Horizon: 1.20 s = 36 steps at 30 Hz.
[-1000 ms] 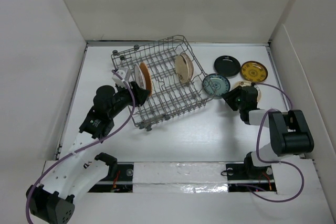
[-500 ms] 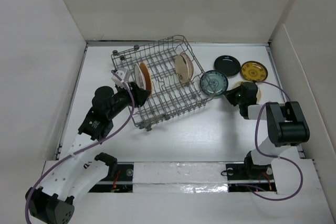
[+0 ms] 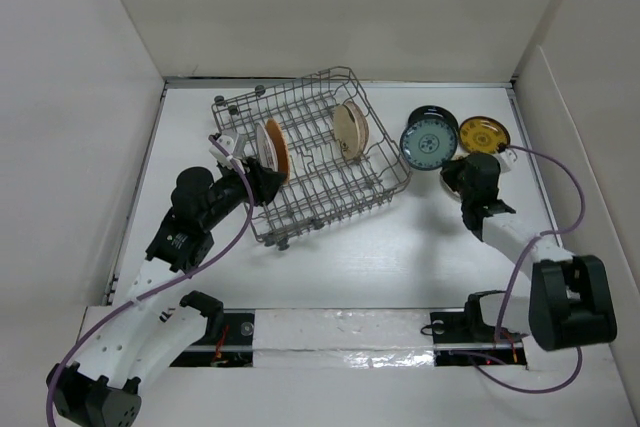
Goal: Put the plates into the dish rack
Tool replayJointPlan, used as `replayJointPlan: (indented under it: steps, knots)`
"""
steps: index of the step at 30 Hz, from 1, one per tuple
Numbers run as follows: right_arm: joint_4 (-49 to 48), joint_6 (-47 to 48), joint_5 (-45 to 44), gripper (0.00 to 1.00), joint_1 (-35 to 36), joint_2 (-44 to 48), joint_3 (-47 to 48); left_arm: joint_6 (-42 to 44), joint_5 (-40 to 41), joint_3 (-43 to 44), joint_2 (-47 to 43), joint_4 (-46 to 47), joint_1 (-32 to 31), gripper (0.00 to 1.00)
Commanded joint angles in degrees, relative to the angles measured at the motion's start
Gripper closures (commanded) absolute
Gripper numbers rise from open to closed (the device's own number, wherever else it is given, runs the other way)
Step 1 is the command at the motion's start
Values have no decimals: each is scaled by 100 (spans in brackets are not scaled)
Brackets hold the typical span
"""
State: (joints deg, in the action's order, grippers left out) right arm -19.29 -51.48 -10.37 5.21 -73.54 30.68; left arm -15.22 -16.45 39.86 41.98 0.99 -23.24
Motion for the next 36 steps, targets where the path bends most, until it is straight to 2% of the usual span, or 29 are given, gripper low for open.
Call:
replayJointPlan:
  steps: [1,2,4,8,10,13,14,15,21,26,30,36]
  knots:
    - [547,559,-1438,100,436,873,412,63,-95,128,-84,226,22,63]
    - [836,682,-2103,100,532,1033,482,63,-95,145,-76,234,22,63]
    - [1162,1156,-2852,100,743,1393,719,63,-104,171,-49,226,22,63]
    - [1393,1561,-3689,100,1034,1684,1176,63,-122,163,-49,234,22,63]
    - [1332,1869,-3849,100,1157,1729,1352,55,-122,180,-58,235,22,63]
    - [955,2492,-3920,100,1683,1598,1651,55,-122,163,-102,226,22,63]
    - [736,2659,-3929,100,2085,1493,1748,55,-122,172,-119,252,22,63]
    - [603,3079,-3964,100,2298,1143,2001,55,-104,180,-111,261,22,63]
    - [663,4188,-4324,100,3529,-695,3312,55,1,180,-155,191,22,63]
    - [716,4734,-4394,100,3855,-1898,4260,81,107,198,-242,120,22,63]
    - [645,5533,-4544,100,3979,-2489,4726,81,116,198,-304,120,22,63]
    - [777,6071,-5001,100,4102,-3402,5368,63,45,207,-339,138,22,63]
